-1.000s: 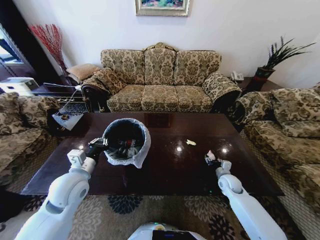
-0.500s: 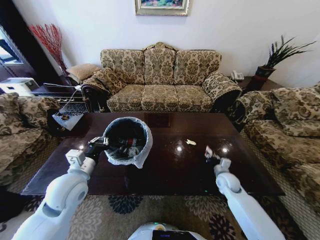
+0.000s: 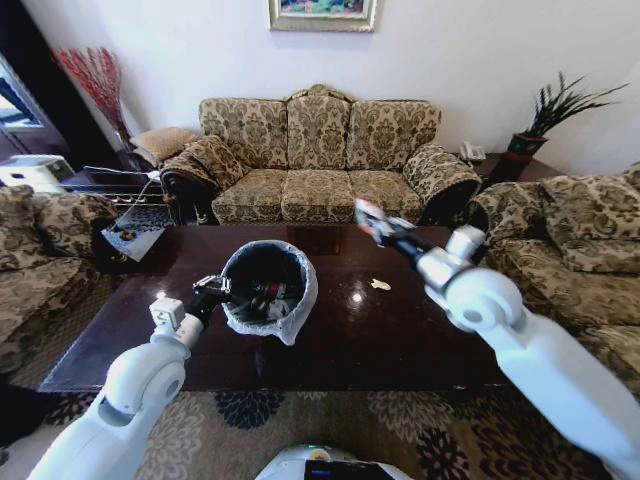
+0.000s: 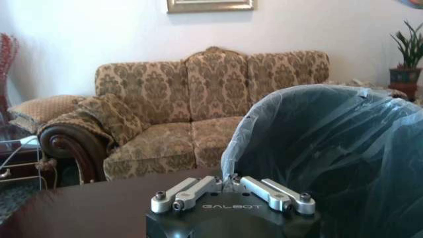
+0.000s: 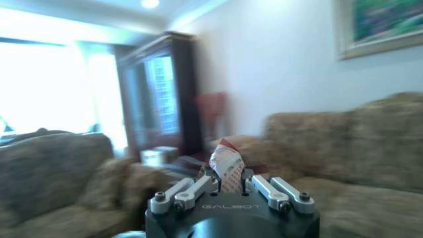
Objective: Move to the front of the table and place the trash on the table into the trash bin.
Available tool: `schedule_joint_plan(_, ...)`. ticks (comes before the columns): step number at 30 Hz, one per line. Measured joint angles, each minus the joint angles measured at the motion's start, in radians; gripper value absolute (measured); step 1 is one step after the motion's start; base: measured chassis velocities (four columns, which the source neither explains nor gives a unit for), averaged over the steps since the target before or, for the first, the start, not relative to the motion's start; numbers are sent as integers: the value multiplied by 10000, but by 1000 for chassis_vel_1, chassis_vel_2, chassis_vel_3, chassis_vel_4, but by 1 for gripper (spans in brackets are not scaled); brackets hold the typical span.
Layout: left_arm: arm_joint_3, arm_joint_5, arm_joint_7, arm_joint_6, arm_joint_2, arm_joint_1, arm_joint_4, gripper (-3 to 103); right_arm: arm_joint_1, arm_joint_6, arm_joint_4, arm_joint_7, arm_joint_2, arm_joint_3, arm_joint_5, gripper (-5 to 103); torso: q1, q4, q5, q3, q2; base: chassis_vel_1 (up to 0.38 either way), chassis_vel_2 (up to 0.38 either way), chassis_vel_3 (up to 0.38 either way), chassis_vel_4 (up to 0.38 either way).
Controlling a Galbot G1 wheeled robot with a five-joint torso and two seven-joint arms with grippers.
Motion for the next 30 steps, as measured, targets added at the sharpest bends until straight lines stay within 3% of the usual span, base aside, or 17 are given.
schedule_joint_plan(2,11,-43,-3,-1,12,-92,0,2,1174,5,-27,186,560,-1290,476,12,2,0,-3,0,0,0,0,0,0)
schedule_joint_plan(3,11,-43,-3,-1,12,-92,0,2,1174,5,-27,186,560,-1290,476,12,2,0,-3,0,0,0,0,0,0)
schedule_joint_plan(6,67,-56,-9,-1,-19,-157,14,2,1829,6,74,426,1292,-2868,555,12,3,-6,-2,1,-1,0,0,0,0)
schedule_joint_plan(11,44,-55,-9,-1,-103,-137,16,2,1620,-252,380,519,1515,-3722,268,12,-2,-14,3,0,0,0,0,0,0)
schedule_joint_plan(15,-43,-52,-17,-2,-145,-138,9,2,1334,-745,403,171,1350,-3737,-362,9,-2,-12,5,0,0,0,0,0,0)
schedule_joint_plan(17,-71,-52,-18,-2,-158,-138,-9,2,1240,-805,347,35,1262,-3667,-700,19,-1,-12,6,0,0,0,0,0,0)
schedule_joint_plan(19,-80,-52,-20,-1,-162,-139,-14,2,1221,-814,336,11,1240,-3643,-755,19,-1,-12,7,0,0,0,0,0,0)
schedule_joint_plan(20,-94,-52,-23,-1,-168,-143,-28,2,1187,-825,302,-31,1185,-3589,-876,30,-1,-11,7,0,0,0,0,0,0)
schedule_joint_plan(21,-98,-52,-25,-1,-173,-145,-33,2,1176,-825,280,-56,1168,-3574,-925,30,-1,-10,6,0,1,0,0,0,0)
schedule_joint_plan(27,-109,-46,-34,0,-221,-144,-47,2,1090,-768,191,-154,1203,-3482,-1065,57,0,-9,6,0,2,0,0,0,0)
schedule_joint_plan(30,-109,-35,-35,2,-255,-141,-47,2,1074,-697,190,-153,1231,-3462,-999,62,0,-9,6,0,2,0,0,0,0)
